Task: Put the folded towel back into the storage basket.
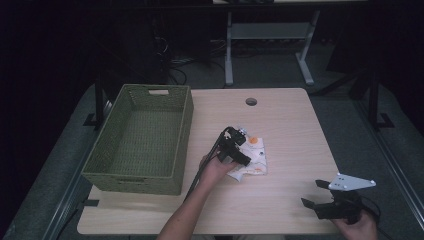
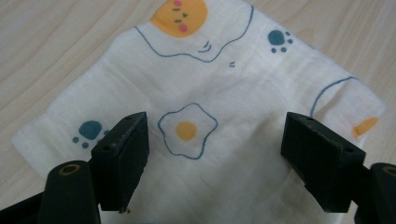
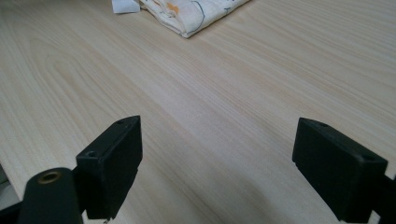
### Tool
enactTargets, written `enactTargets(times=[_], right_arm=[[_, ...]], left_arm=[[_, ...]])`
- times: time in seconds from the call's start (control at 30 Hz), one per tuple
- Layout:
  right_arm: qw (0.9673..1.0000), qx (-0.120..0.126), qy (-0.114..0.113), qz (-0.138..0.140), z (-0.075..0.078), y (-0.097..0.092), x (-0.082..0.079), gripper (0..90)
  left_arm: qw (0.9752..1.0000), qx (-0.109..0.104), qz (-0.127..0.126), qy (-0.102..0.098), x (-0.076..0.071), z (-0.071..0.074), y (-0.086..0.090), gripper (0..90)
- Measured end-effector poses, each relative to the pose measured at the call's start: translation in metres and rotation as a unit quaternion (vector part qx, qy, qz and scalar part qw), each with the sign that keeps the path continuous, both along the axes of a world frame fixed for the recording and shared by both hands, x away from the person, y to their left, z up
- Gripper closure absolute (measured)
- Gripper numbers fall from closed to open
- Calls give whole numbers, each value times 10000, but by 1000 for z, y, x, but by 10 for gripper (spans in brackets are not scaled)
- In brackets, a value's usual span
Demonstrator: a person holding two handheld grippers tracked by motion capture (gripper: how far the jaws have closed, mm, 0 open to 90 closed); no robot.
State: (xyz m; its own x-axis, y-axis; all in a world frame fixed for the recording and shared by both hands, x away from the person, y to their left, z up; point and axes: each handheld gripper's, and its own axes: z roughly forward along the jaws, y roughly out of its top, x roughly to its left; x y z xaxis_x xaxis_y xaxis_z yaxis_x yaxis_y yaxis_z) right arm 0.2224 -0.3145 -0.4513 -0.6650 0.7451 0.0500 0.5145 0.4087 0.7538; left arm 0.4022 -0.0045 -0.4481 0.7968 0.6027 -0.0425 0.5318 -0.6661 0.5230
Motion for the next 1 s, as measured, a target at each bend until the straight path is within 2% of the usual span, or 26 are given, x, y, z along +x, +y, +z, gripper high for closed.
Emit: enactTargets(times=[0.1, 0.27, 0.37, 0.4, 0.77, 0.83, 0.87, 1.0], right_arm=[[10000, -1, -3, 6, 0, 0, 0, 158], [10000, -20, 15, 25, 0, 1, 0, 158], [10000, -35, 20, 41, -1, 1, 1, 158], [10000, -42, 30, 46, -1, 1, 0, 158], [10000, -40, 55, 47, -1, 0, 0, 158], [10000, -45, 53, 54, -1, 1, 0, 158], [10000, -43, 62, 63, -1, 1, 0, 158], [9999, -60, 81, 81, -1, 2, 1, 158]], left_arm=[[10000, -23, 40, 73, 2, -1, 1, 245], [9999, -28, 91, 86, 4, 0, -2, 258], [9999, 83, 46, 136, 5, 0, -6, 258], [9996, 199, 72, 197, 6, -1, -11, 258], [9988, 461, 61, 164, 8, 0, -16, 313], [9984, 536, 60, 190, 9, 1, -18, 316], [9976, 644, 25, 257, 10, 2, -20, 327], [9965, 769, -16, 336, 12, 4, -23, 374]])
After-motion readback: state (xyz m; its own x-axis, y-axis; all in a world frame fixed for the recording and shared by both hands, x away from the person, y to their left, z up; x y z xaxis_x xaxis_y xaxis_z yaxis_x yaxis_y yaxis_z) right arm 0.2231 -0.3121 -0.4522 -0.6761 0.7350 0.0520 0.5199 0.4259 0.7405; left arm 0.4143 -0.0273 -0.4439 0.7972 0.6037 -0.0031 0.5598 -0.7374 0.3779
